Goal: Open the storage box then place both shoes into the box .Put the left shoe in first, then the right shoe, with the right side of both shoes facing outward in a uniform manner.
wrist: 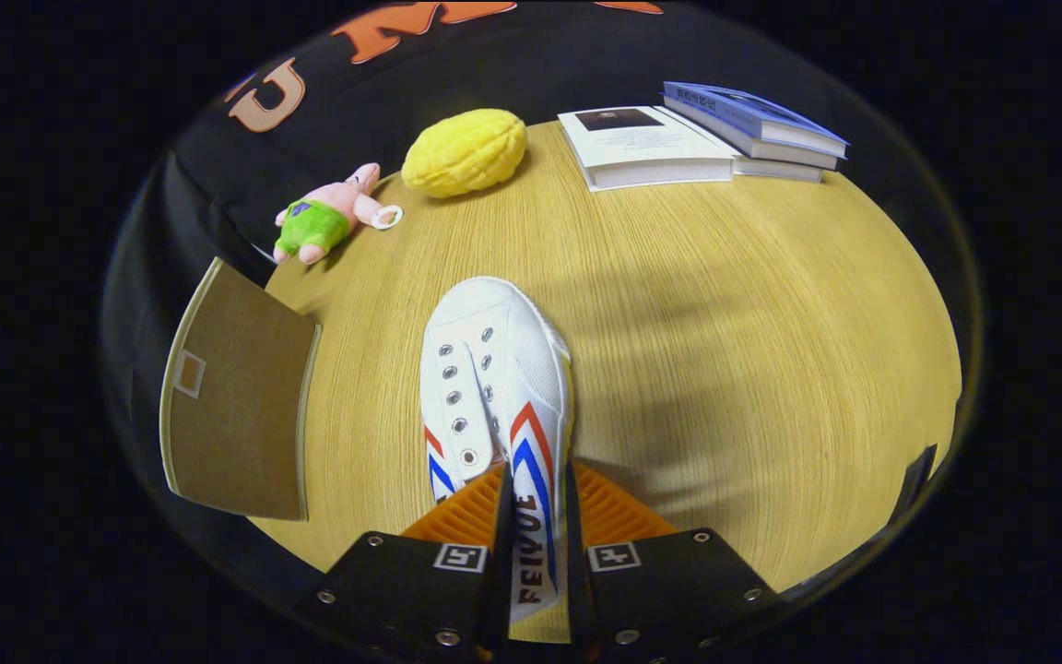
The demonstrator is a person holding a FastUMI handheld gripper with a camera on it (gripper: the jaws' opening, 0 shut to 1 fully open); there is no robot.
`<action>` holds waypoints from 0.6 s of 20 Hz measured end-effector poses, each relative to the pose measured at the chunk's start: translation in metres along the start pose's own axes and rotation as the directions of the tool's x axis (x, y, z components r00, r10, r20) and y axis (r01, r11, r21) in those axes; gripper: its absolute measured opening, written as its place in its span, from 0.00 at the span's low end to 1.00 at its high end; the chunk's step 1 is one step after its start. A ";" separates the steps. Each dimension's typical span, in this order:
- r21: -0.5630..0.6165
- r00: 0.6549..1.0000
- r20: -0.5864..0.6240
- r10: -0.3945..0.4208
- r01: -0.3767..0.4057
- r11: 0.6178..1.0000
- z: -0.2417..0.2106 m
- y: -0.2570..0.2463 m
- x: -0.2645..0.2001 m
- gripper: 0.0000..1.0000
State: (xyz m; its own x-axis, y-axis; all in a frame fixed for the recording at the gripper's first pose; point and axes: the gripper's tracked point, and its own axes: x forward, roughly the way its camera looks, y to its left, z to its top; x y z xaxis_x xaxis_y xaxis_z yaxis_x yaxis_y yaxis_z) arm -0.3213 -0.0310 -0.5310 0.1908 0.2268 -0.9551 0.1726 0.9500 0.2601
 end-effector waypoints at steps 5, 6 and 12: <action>0.116 0.997 -0.022 0.070 -0.067 0.991 -0.001 0.027 -0.015 0.11; 0.112 0.997 -0.017 0.078 -0.076 0.991 0.002 0.038 -0.020 0.11; 0.088 0.986 0.038 0.163 -0.166 0.982 0.037 0.105 -0.066 0.10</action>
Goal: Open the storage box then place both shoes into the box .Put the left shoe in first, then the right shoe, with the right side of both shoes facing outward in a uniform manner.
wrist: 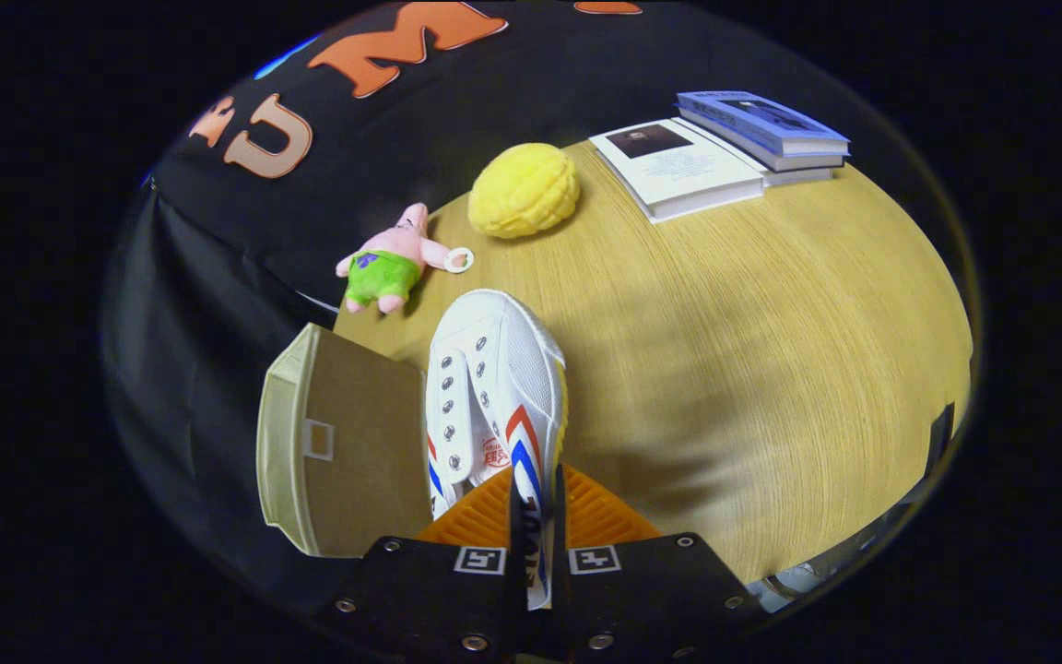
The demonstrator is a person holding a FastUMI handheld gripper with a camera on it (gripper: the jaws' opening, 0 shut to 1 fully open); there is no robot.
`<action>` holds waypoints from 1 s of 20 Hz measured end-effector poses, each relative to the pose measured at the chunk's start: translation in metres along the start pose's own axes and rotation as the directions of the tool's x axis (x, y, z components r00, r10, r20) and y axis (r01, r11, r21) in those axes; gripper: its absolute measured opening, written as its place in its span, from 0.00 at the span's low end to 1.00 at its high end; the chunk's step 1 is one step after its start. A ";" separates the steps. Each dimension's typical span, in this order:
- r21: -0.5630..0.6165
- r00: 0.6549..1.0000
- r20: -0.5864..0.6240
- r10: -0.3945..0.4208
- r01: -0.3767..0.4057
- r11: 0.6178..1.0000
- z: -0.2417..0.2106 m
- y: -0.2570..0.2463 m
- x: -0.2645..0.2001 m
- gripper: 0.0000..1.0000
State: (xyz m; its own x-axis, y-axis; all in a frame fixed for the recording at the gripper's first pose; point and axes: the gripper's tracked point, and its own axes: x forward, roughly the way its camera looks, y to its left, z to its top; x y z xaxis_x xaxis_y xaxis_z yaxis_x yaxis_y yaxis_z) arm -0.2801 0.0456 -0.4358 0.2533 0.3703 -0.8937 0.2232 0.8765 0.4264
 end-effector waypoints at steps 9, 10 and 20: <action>-0.074 0.991 -0.007 0.132 -0.132 0.988 0.019 0.129 -0.020 0.10; -0.081 0.990 -0.012 0.143 -0.144 0.986 0.019 0.141 -0.021 0.10; -0.140 0.981 -0.101 0.168 -0.181 0.973 -0.013 0.218 0.025 0.10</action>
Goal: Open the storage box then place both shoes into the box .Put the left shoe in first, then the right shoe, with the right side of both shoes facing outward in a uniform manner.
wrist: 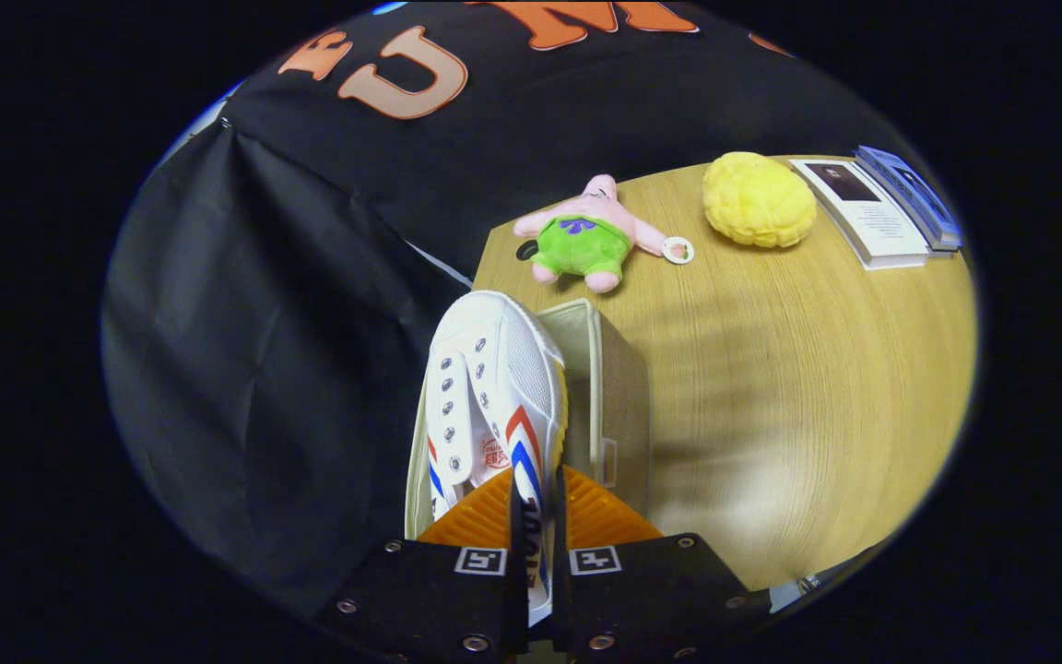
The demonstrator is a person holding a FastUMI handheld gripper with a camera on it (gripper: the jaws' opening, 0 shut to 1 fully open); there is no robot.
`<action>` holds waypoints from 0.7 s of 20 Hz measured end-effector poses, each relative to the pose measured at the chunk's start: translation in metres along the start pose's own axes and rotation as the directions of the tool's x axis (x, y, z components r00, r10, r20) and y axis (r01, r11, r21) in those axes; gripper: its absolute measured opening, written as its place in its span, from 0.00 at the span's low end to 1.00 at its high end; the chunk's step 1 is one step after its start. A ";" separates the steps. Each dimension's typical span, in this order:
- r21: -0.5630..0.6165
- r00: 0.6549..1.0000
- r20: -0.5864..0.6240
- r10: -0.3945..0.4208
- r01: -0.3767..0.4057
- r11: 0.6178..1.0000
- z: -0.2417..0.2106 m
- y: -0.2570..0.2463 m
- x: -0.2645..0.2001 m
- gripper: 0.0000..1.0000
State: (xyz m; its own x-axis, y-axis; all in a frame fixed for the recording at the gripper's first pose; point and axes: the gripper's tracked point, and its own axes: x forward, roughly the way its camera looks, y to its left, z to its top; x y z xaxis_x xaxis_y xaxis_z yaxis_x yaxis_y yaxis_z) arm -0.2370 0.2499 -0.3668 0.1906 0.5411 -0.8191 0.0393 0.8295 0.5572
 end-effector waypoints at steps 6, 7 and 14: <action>0.036 0.998 -0.012 0.055 -0.055 0.998 -0.004 0.019 -0.007 0.45; 0.047 0.996 0.016 0.084 -0.084 0.995 0.004 0.023 -0.010 0.49; -0.097 0.967 0.250 0.049 -0.025 0.995 0.076 -0.015 -0.075 0.83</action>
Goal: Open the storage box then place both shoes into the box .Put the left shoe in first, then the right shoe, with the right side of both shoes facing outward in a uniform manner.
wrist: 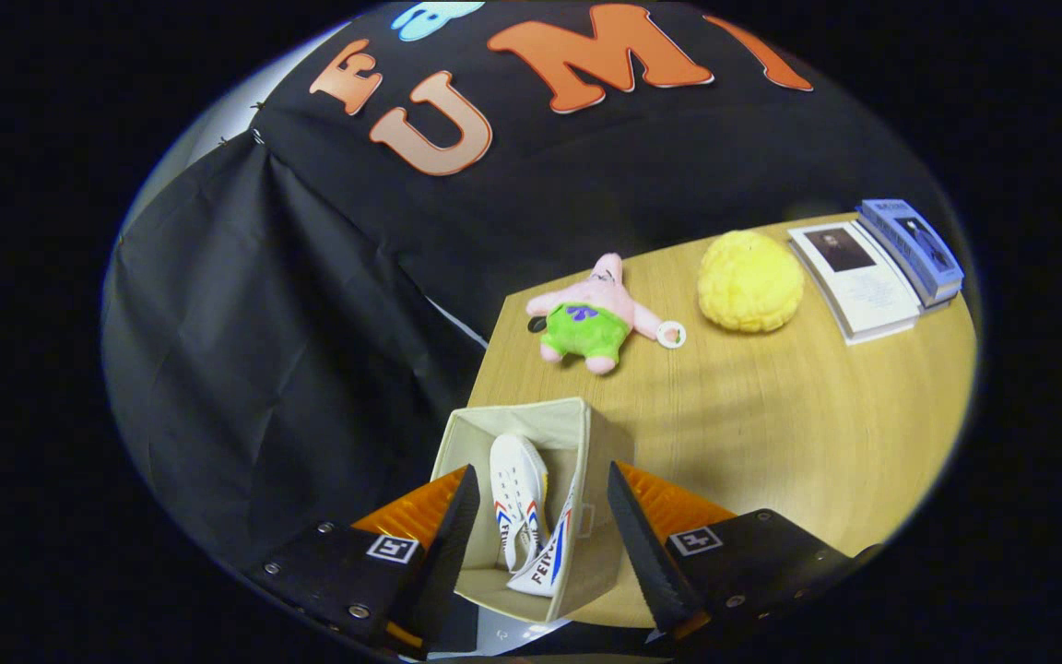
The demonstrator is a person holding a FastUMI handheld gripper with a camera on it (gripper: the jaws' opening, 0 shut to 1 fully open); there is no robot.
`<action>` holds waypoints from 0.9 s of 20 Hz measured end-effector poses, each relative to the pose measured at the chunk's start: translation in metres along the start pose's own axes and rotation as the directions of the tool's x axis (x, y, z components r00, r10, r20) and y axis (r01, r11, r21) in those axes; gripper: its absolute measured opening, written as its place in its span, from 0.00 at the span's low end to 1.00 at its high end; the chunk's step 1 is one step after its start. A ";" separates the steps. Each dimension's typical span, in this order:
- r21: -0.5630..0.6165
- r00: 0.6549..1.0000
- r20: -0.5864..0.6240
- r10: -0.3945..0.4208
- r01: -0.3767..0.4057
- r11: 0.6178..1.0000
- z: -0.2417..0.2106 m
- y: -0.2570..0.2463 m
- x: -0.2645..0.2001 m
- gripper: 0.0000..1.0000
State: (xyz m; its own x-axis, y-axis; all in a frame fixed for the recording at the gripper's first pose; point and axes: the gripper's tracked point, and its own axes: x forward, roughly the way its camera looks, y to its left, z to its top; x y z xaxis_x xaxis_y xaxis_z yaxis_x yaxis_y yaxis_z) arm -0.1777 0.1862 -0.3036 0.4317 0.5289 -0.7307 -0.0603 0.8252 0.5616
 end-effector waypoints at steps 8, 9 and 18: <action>-0.199 0.918 0.376 -0.126 0.213 0.957 0.102 -0.056 -0.089 0.97; -0.204 0.899 0.418 -0.133 0.236 0.950 0.113 -0.062 -0.102 0.97; -0.210 0.701 0.695 -0.162 0.414 0.886 0.175 -0.107 -0.204 0.98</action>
State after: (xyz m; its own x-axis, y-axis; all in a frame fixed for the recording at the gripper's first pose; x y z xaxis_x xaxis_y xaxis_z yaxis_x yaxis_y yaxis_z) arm -0.1014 -0.0444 -0.1462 0.9376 0.0988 -0.3334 -0.0641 0.9915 0.1135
